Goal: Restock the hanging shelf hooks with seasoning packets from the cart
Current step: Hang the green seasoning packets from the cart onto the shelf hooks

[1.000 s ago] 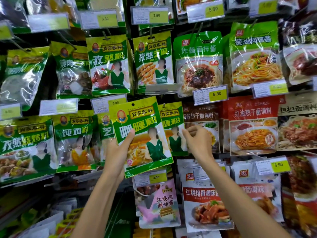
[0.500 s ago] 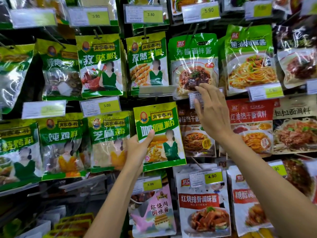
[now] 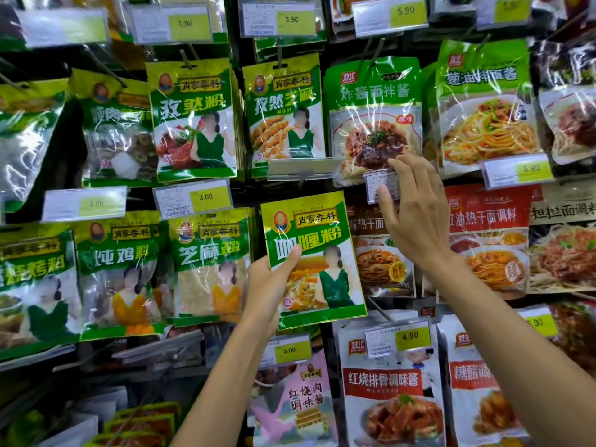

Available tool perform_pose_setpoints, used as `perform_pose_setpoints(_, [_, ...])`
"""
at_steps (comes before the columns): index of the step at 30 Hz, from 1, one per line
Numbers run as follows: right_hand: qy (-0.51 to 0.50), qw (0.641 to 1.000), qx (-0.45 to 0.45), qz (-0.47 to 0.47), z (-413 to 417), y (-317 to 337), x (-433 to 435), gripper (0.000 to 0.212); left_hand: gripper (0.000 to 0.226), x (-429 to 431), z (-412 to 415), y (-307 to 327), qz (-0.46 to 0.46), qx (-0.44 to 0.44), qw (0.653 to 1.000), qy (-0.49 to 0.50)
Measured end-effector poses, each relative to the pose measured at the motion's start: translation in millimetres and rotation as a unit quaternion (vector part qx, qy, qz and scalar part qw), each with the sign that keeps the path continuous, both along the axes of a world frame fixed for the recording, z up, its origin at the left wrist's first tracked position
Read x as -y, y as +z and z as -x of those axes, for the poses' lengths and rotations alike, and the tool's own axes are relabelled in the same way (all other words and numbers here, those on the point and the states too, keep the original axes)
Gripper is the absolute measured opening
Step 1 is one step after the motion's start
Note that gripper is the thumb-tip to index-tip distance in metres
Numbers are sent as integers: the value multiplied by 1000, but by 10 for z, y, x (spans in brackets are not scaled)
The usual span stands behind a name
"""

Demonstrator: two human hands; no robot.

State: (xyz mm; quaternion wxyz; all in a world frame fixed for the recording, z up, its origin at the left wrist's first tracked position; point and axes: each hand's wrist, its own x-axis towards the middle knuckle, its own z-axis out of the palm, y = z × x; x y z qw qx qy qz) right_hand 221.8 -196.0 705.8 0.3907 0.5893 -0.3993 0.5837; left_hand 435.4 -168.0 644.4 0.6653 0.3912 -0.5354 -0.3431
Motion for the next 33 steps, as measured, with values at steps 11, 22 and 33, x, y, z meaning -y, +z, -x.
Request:
perform_pose_setpoints(11, [4, 1000, 2, -14, -16, -7, -51, 42, 43, 32, 46, 111, -52, -20, 998, 0])
perform_pose_setpoints(22, [0, 1000, 11, -26, -60, -30, -85, 45, 53, 300, 106, 104, -54, 64, 986, 142])
perform_pose_setpoints(33, [51, 997, 35, -47, 109, -664, -532, 35, 40, -284, 233, -327, 67, 318, 866, 379])
